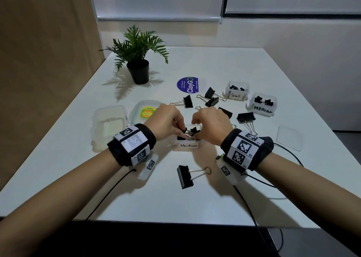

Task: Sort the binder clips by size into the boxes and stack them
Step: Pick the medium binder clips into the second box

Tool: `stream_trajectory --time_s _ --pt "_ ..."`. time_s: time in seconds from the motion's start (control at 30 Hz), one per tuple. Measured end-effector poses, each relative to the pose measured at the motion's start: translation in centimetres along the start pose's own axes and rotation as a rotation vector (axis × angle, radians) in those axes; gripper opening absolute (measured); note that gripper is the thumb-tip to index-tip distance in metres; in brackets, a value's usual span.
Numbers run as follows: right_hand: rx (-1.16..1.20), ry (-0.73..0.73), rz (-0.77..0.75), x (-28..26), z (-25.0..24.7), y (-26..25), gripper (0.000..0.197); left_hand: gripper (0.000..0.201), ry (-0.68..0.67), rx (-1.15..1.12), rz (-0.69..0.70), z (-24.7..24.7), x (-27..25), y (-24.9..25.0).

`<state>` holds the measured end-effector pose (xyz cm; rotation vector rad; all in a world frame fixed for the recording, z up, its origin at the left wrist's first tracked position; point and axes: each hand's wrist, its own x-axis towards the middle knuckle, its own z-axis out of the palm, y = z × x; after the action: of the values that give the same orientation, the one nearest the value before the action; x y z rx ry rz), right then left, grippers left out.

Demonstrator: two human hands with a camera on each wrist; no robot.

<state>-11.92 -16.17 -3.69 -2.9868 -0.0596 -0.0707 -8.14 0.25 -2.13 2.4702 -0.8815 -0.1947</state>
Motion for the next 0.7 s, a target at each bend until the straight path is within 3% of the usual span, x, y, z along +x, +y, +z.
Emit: stream_trajectory --time_s 0.13,0.23,0.5,0.7 --pt "0.001 0.006 -0.003 0.0 0.1 -0.1 0.038 0.012 -0.033 0.339 -0.026 0.2 0.1 0.9" --pt "0.006 0.023 -0.009 -0.1 0.2 -0.1 0.039 0.01 -0.051 0.401 -0.022 0.3 0.4 1.3" --pt "0.078 -0.007 -0.054 -0.2 -0.5 0.8 0.044 0.014 -0.044 0.155 -0.037 0.9 1.1 0.4" --pt "0.193 0.019 0.006 0.1 -4.9 5.4 0.017 0.013 -0.017 0.127 -0.035 1.0 1.0 0.2"
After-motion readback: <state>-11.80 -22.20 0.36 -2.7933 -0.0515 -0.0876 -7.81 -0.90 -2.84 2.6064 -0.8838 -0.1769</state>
